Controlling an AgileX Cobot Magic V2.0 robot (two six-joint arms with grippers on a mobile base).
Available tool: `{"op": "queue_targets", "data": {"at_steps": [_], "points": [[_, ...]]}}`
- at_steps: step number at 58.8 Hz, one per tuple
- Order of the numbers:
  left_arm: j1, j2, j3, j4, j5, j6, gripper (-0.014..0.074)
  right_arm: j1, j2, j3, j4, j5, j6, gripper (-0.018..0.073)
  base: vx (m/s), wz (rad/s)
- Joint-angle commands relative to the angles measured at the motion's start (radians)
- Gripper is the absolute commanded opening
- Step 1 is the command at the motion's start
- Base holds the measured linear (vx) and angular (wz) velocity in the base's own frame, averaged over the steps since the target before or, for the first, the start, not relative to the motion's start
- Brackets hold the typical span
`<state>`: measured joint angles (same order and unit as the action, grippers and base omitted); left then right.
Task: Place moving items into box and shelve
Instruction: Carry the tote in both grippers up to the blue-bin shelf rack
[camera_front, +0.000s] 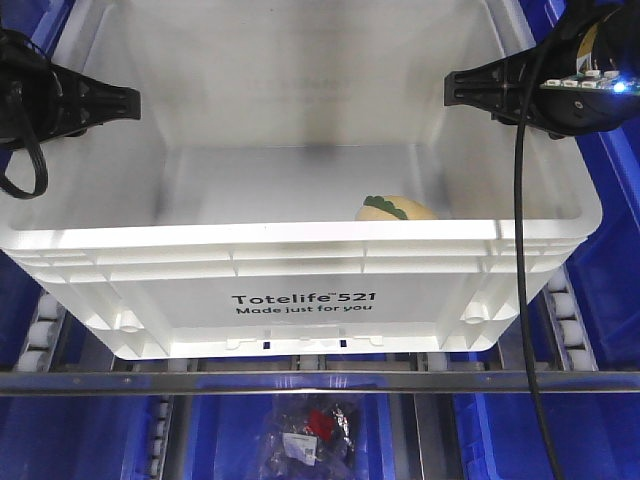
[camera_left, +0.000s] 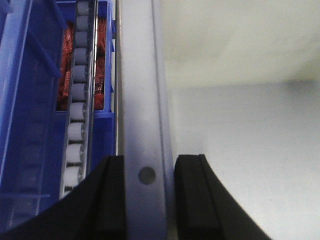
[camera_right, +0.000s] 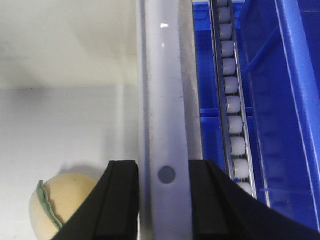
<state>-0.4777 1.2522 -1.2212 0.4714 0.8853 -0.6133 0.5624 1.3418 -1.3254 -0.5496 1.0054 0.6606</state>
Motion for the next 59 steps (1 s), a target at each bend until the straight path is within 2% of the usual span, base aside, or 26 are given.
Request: {"op": "queue_targets", "data": {"at_steps": [1,59], "points": [[-0.006,-0.045,-0.046,0.075,-0.109,-0.001,0.0040,-0.002,-0.040,-0.043,-0.102,-0.089,0.003,0.0039,0.12,-0.07],[-0.006,-0.045,-0.046,0.075,-0.109,-0.001,0.0040,-0.002,-0.040,-0.043,-0.102,-0.089,0.003,0.0039,0.03,-0.02]]}}
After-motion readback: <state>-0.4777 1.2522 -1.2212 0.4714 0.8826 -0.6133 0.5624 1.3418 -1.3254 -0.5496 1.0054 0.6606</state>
